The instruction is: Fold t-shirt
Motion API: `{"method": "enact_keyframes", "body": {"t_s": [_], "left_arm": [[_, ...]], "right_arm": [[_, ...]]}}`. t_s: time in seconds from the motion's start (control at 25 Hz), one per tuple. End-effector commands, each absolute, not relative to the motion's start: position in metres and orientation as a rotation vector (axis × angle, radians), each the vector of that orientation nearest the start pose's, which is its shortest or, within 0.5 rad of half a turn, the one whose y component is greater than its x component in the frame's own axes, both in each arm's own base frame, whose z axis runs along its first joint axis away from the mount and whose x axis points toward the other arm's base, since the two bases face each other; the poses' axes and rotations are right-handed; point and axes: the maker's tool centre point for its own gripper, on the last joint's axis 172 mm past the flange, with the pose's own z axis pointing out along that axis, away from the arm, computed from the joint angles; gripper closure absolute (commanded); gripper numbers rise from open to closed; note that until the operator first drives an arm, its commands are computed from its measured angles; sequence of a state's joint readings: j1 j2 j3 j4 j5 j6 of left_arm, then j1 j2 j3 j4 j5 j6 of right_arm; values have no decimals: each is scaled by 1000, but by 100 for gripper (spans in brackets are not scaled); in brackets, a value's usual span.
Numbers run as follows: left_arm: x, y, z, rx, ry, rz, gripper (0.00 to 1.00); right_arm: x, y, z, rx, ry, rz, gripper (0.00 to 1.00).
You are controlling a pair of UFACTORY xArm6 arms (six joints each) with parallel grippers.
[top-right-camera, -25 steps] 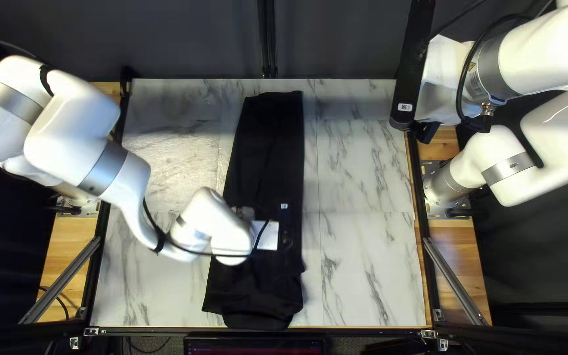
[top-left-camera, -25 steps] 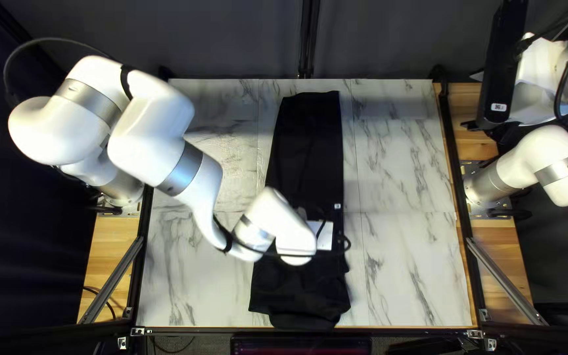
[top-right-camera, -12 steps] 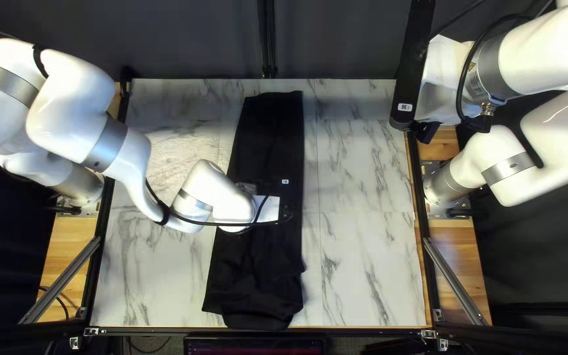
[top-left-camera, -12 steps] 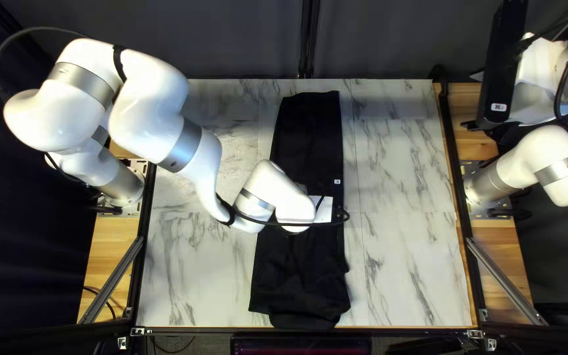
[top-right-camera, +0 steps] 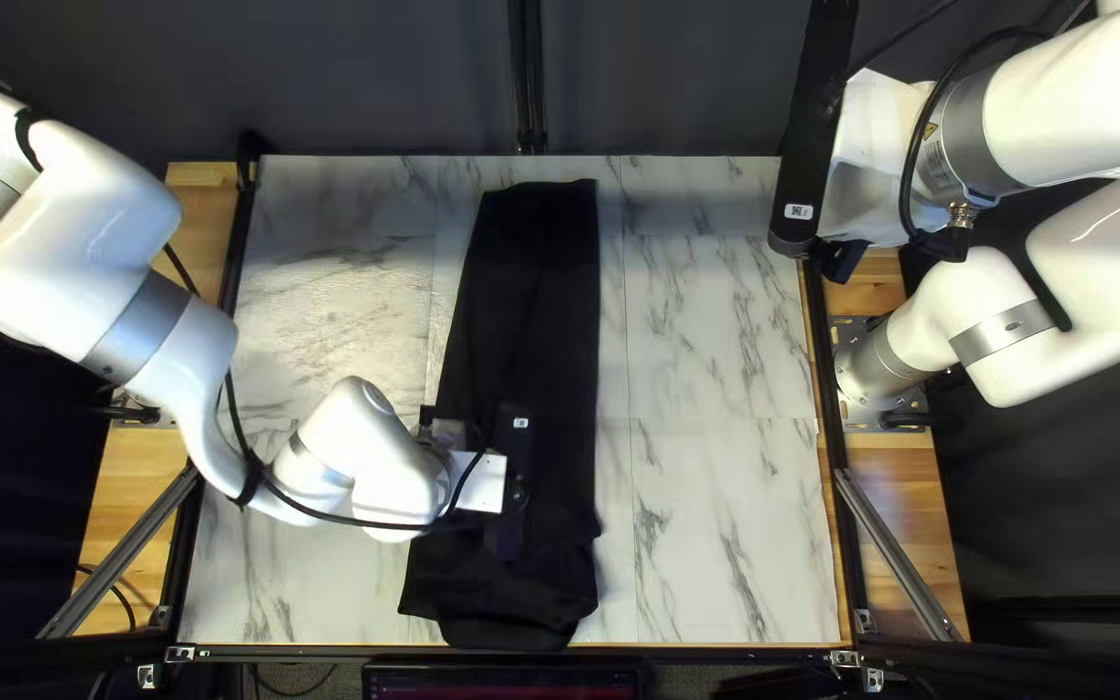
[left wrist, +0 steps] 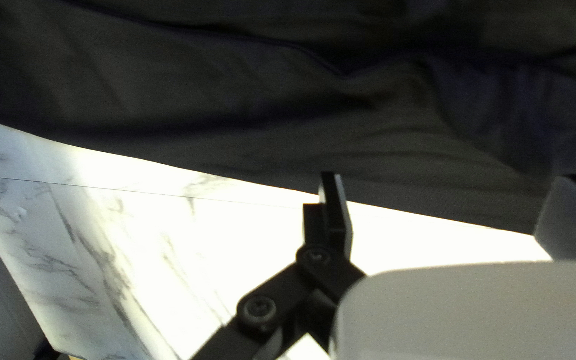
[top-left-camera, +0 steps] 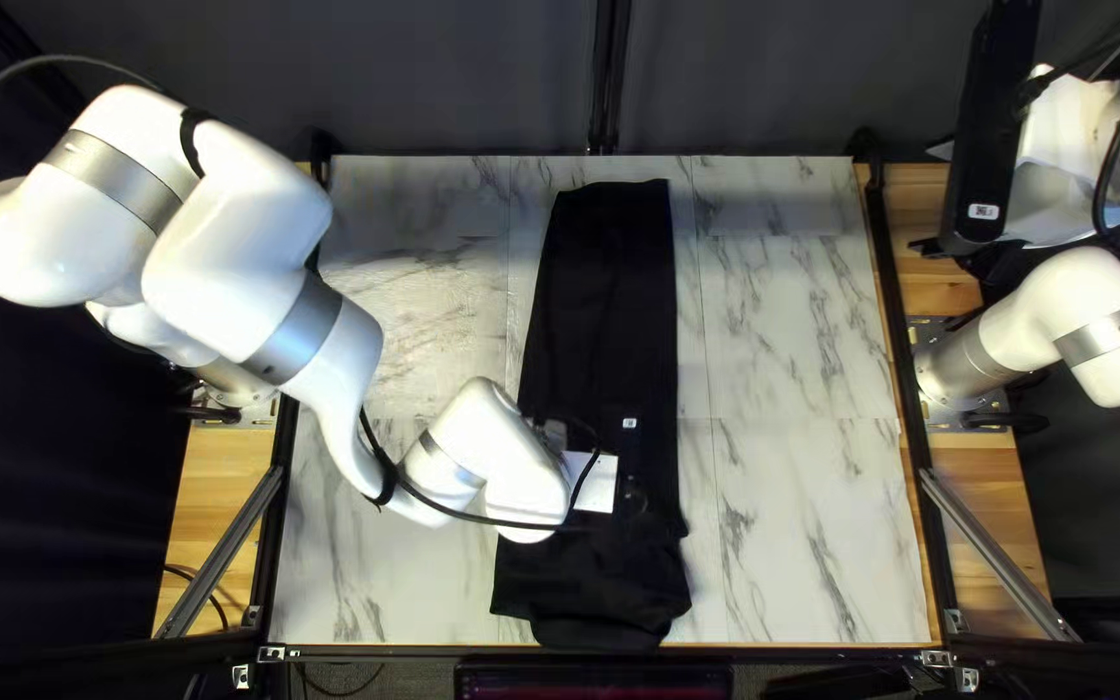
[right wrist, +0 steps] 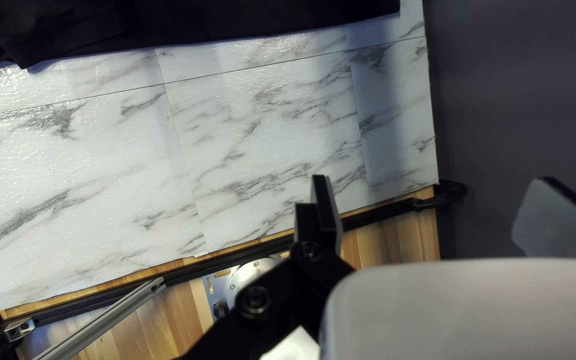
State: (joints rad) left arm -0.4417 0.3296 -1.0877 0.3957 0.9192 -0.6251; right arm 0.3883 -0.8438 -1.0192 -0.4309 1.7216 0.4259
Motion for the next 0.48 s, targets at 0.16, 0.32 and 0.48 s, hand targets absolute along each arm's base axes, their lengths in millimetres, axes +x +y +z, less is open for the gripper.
{"method": "enact_keyframes", "body": {"t_s": [0.16, 0.32, 0.48], "left_arm": [[473, -148, 41, -2828, 123, -37, 0], [486, -152, 36, -2842, 127, -58, 0], [487, -154, 36, -2848, 130, -68, 0]], "right_arm": [[261, -18, 438, -3426, 230, -514, 0], [261, -18, 438, -3426, 230, -514, 0], [261, -18, 438, -3426, 230, -514, 0]]}}
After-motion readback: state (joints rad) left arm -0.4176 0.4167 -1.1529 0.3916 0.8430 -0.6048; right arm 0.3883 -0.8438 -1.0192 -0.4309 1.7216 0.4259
